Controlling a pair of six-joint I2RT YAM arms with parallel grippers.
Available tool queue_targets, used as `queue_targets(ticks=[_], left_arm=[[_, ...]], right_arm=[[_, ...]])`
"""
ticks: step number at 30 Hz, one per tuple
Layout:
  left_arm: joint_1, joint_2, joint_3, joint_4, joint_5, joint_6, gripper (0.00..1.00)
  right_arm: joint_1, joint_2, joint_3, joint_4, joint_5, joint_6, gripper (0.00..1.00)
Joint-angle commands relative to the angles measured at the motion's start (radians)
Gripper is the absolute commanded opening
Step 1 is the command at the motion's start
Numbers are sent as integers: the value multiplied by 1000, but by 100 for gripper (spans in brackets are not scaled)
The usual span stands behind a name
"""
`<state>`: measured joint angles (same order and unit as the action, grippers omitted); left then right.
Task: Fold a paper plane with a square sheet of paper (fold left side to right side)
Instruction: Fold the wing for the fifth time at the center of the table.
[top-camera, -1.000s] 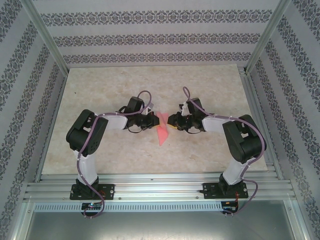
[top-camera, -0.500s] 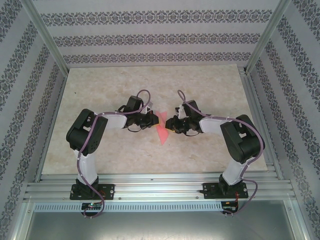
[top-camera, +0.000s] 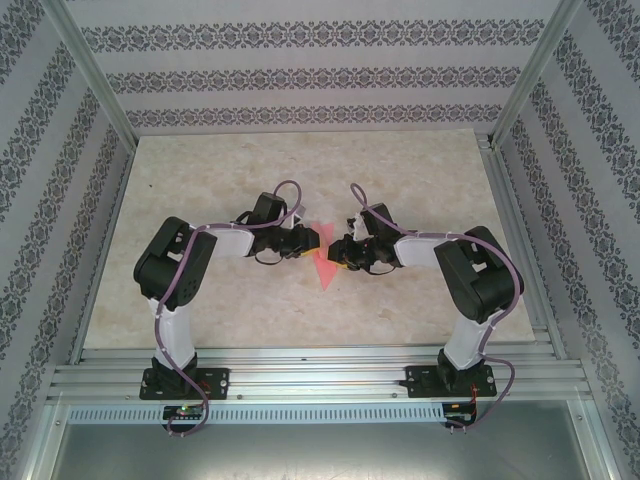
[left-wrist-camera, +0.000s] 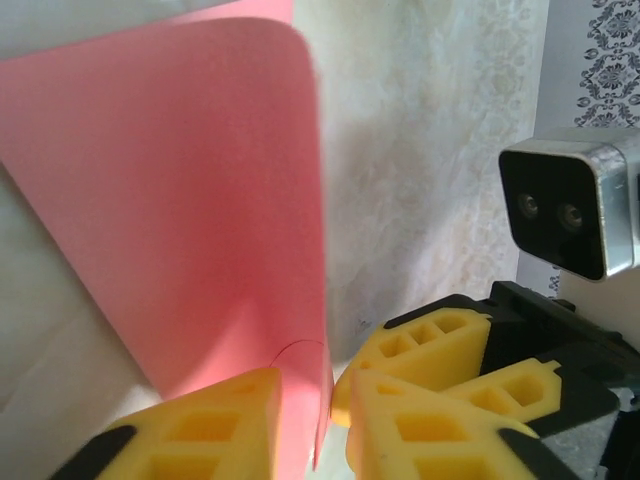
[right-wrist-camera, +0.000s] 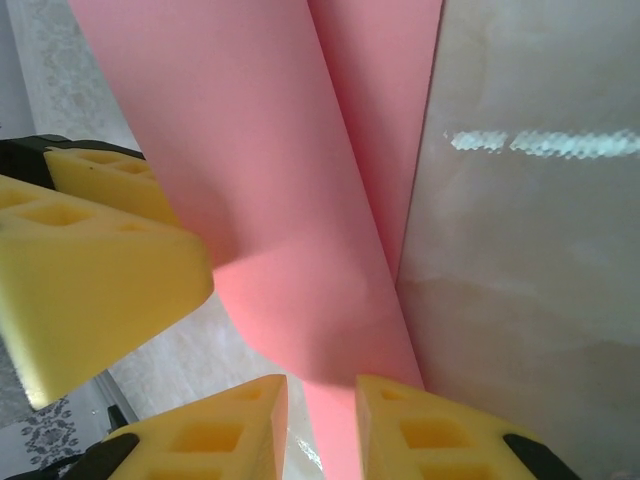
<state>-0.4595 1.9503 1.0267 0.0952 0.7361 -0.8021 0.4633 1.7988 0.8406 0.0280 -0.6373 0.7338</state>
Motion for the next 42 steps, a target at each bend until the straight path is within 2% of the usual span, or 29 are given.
queue_targets(ticks=[1,7,11,23,29,42], left_arm=[[22,-60,-3,-30,6,34,32],[21,-101,-57,-30,-8,24,40],[2,-101,-90,12,-10,-5,41],[-45,-42,-46,34,-18,-32,43],[-56,-13,-23,30,-24,-34,41],[-59,14,3,20,-31,-30,28]], right_arm=[[8,17,9,35,1,8,25],[6,22,14,44,2,15,25],[5,25,15,46,2,16,25],[0,22,21,38,-2,15,25],[1,23,22,41,-4,16,25],[3,27,22,42,-8,17,25]])
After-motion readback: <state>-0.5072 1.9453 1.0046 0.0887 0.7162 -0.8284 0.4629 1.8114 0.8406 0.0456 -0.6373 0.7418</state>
